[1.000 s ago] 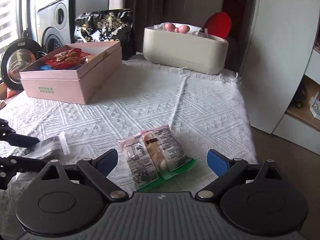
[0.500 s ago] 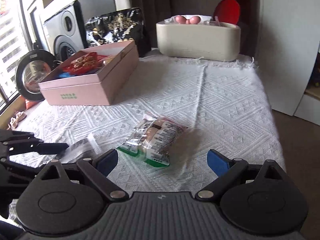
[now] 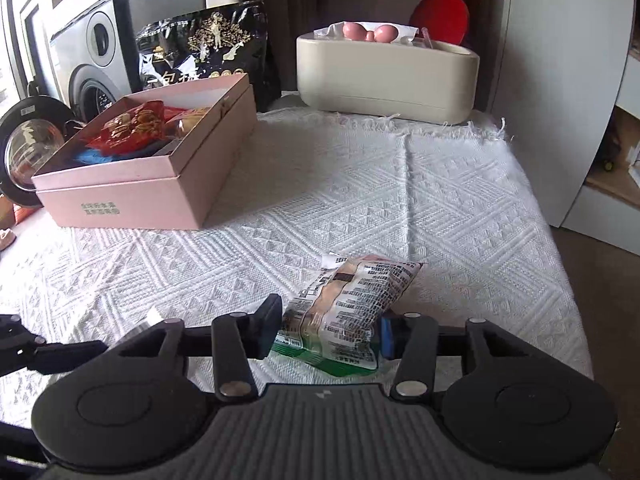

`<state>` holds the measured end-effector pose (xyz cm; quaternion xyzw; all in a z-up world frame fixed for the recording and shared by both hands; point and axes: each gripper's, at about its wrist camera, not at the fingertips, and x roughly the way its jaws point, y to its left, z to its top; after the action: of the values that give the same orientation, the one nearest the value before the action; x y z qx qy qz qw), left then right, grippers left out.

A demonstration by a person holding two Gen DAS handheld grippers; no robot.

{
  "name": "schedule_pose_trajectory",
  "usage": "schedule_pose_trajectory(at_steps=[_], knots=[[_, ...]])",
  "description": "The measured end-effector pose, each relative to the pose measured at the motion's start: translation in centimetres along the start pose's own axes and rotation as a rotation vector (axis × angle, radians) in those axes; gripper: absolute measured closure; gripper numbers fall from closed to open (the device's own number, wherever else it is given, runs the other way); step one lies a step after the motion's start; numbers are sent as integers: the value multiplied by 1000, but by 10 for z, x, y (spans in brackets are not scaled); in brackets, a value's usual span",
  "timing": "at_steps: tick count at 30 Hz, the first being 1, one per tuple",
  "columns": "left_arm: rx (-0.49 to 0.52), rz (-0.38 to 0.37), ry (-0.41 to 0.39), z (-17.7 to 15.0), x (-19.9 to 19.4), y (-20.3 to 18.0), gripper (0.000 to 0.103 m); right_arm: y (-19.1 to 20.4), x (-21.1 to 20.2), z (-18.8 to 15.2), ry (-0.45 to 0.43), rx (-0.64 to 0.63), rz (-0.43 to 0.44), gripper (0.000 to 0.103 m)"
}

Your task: Organize snacks

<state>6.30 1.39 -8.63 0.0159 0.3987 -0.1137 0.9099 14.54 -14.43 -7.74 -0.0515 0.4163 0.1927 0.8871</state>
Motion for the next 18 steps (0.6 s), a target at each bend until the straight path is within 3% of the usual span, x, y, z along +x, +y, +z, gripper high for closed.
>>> schedule_pose_trajectory(at_steps=[7, 10, 15, 18], knots=[[-32, -13, -39, -12, -11, 5, 64, -5, -50, -8, -24, -34, 88, 79], [-54, -36, -64, -19, -24, 9, 64, -3, -74, -8, -61, -60, 116, 80], [-87, -9, -117, -24, -49, 18, 64, 5, -107, -4, -126, -98, 177, 86], [-96, 17, -137, -24, -60, 22, 64, 11, -108, -5, -149, -131, 116, 86]])
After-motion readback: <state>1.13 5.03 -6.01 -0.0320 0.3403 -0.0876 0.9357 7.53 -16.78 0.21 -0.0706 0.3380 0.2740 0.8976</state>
